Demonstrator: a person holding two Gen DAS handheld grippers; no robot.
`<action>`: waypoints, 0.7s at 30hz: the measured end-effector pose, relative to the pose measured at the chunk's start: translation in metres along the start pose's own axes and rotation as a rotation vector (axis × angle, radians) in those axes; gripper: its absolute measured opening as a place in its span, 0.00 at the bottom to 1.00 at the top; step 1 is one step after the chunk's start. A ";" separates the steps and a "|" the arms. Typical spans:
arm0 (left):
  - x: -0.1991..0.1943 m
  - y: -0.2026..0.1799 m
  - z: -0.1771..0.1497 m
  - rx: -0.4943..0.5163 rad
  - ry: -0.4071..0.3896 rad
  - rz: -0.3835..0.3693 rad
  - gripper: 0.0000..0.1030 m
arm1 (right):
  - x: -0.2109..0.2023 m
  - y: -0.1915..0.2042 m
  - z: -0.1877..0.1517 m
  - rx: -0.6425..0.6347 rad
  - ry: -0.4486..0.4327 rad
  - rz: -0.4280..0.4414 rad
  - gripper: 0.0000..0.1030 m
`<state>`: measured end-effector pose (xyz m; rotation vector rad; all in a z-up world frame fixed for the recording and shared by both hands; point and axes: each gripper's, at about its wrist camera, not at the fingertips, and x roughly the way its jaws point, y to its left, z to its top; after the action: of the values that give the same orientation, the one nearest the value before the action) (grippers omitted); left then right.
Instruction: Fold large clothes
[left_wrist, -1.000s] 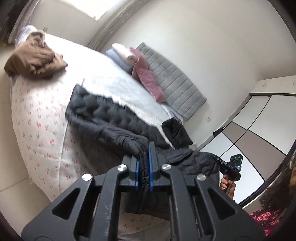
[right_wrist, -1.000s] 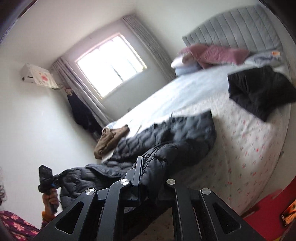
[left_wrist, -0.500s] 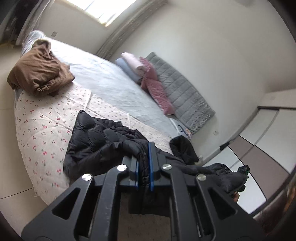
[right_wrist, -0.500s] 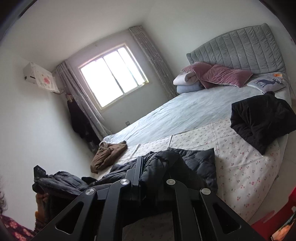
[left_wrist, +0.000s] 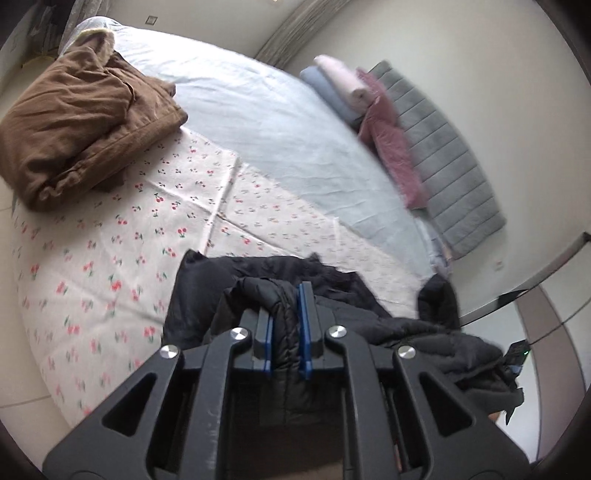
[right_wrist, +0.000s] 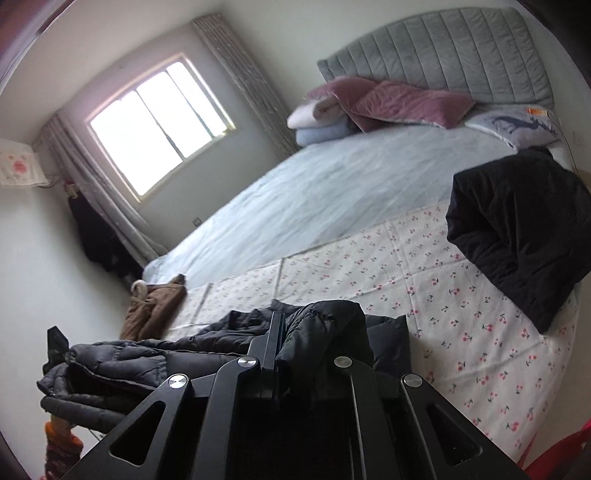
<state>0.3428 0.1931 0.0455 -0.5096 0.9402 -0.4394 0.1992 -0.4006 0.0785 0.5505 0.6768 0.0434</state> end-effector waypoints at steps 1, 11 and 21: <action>0.016 0.002 0.004 0.000 0.029 0.028 0.14 | 0.017 -0.007 0.004 0.022 0.023 -0.011 0.12; 0.060 0.050 0.020 -0.329 0.081 -0.103 0.64 | 0.077 -0.069 0.009 0.287 0.088 0.058 0.61; 0.046 -0.003 0.028 0.116 -0.008 0.194 0.74 | 0.077 -0.063 0.013 0.141 0.105 -0.022 0.63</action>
<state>0.3897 0.1710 0.0317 -0.3112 0.9406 -0.3144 0.2585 -0.4442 0.0109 0.6797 0.7920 0.0033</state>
